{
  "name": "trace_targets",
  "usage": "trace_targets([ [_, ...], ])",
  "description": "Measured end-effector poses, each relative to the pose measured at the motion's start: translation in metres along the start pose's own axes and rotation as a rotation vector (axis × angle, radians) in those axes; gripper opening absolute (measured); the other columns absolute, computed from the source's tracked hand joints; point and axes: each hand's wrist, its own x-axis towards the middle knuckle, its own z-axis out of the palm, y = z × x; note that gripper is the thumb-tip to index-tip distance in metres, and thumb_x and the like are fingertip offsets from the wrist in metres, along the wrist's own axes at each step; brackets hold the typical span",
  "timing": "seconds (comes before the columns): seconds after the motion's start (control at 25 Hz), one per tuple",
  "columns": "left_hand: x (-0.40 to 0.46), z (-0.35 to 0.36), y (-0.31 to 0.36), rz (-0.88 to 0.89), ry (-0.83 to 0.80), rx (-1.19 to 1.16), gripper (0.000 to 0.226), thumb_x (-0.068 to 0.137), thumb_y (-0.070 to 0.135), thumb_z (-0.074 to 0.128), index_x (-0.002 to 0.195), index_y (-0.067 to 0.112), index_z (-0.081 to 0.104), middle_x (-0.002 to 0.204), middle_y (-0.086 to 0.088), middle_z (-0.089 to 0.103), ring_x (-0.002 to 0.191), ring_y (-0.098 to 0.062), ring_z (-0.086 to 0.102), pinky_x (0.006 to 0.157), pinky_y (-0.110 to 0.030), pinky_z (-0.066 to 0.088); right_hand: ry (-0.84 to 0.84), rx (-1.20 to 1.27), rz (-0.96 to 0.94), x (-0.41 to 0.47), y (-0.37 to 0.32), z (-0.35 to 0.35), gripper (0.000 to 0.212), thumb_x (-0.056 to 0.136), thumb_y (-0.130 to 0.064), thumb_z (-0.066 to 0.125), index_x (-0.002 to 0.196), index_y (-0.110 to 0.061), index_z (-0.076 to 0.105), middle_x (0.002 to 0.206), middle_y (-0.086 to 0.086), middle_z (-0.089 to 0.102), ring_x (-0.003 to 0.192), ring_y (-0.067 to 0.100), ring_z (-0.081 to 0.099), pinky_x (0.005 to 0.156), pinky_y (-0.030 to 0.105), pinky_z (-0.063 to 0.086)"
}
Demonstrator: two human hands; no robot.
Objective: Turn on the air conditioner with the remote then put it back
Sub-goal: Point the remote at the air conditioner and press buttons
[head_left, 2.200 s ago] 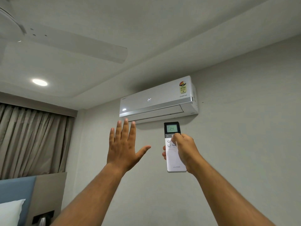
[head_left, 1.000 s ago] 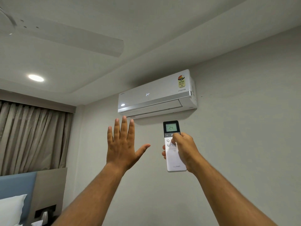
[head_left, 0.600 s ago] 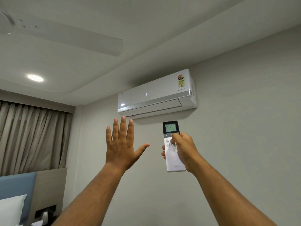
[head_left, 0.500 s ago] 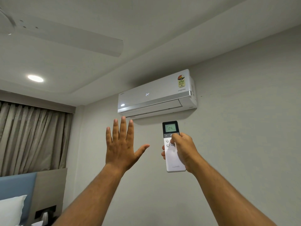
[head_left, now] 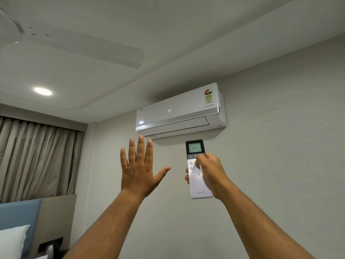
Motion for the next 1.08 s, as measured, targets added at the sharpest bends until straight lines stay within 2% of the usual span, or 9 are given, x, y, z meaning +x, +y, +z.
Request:
trace_targets([
  [0.2,-0.003,0.000,-0.001,-0.012,-0.006,-0.005,0.099,0.078,0.080,0.019,0.150,0.012,0.012,0.159,-0.017,0.009,0.146,-0.039,0.004,0.115,-0.061,0.009,-0.001,-0.026,-0.001,-0.001,-0.003,0.002,0.013,0.087,-0.011,0.052,0.099,-0.010,0.056,0.086,0.024,0.071,0.054,0.030,0.071,0.050,0.035,0.058],
  [0.36,-0.005,0.001,-0.002,-0.014,-0.009,-0.014,0.099,0.079,0.079,0.019,0.150,0.012,0.013,0.159,-0.018,0.011,0.145,-0.040,0.007,0.114,-0.062,0.010,-0.001,-0.013,-0.003,-0.002,-0.004,0.001,0.009,0.088,-0.012,0.052,0.096,-0.013,0.057,0.083,0.022,0.071,0.051,0.027,0.071,0.047,0.032,0.057],
  [0.64,-0.006,0.003,-0.002,-0.014,-0.017,-0.001,0.099,0.078,0.080,0.018,0.150,0.012,0.014,0.159,-0.018,0.011,0.145,-0.039,0.005,0.114,-0.063,0.009,0.026,-0.047,0.009,-0.002,0.003,0.000,0.011,0.089,-0.015,0.054,0.100,-0.014,0.056,0.092,0.024,0.071,0.056,0.030,0.071,0.053,0.035,0.059],
  [0.84,-0.005,0.002,0.000,-0.007,-0.010,-0.007,0.098,0.078,0.080,0.019,0.150,0.013,0.015,0.158,-0.018,0.012,0.145,-0.040,0.007,0.113,-0.064,0.009,0.025,-0.036,0.014,-0.003,0.007,-0.002,0.009,0.089,-0.014,0.054,0.098,-0.014,0.057,0.086,0.022,0.071,0.050,0.026,0.071,0.048,0.032,0.057],
  [0.96,-0.005,0.002,0.001,-0.006,-0.012,-0.005,0.098,0.078,0.080,0.019,0.150,0.013,0.015,0.159,-0.018,0.011,0.145,-0.040,0.006,0.113,-0.064,0.009,0.026,-0.042,0.010,-0.003,0.007,-0.003,0.010,0.089,-0.014,0.054,0.099,-0.013,0.057,0.086,0.022,0.071,0.053,0.028,0.071,0.051,0.034,0.059],
  [1.08,-0.005,0.002,0.003,-0.009,-0.016,0.001,0.099,0.078,0.080,0.018,0.150,0.014,0.015,0.159,-0.017,0.010,0.145,-0.039,0.005,0.113,-0.065,0.007,0.022,-0.018,0.009,-0.003,0.006,-0.004,0.012,0.087,-0.012,0.052,0.097,-0.010,0.056,0.077,0.020,0.072,0.052,0.030,0.071,0.050,0.036,0.059],
])
